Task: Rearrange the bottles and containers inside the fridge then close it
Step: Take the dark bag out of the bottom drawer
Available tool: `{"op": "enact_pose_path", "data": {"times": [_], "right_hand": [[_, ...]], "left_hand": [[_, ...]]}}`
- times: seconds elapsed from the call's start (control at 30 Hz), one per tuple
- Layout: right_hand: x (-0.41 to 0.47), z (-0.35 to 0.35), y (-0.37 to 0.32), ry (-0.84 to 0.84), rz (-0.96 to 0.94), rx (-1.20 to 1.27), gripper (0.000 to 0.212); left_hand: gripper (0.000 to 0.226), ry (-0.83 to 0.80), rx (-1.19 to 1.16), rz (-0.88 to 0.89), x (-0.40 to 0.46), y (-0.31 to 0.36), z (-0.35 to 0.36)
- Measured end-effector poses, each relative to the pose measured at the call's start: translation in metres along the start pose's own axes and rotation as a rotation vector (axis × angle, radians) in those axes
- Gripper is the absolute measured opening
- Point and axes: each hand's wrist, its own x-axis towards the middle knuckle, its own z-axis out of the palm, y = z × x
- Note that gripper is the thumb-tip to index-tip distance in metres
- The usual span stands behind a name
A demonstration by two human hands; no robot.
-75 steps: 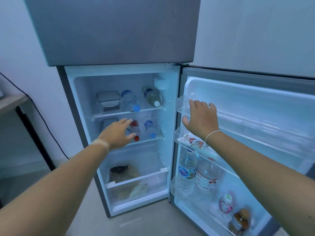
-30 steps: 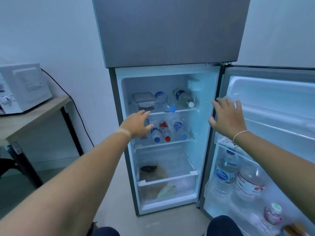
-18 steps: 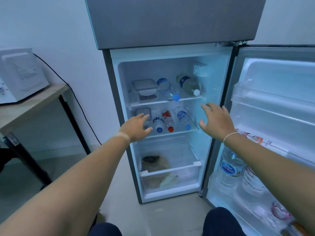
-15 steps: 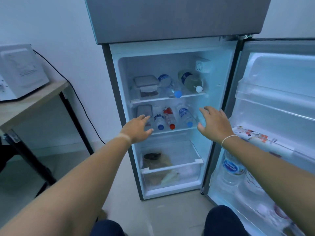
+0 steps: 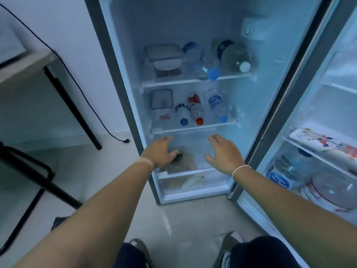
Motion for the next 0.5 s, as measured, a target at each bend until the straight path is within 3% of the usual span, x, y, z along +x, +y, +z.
{"op": "enact_pose_path", "data": {"times": [0.33, 0.5], "right_hand": [[0.075, 0.125, 0.005, -0.198, 0.070, 0.275, 0.060], [0.100, 0.177, 0.005, -0.297, 0.151, 0.437, 0.059]], "left_hand": [[0.062, -0.139, -0.202, -0.163, 0.084, -0.052, 0.093], [0.059, -0.102, -0.320, -0.258, 0.124, -0.071, 0.125]]}}
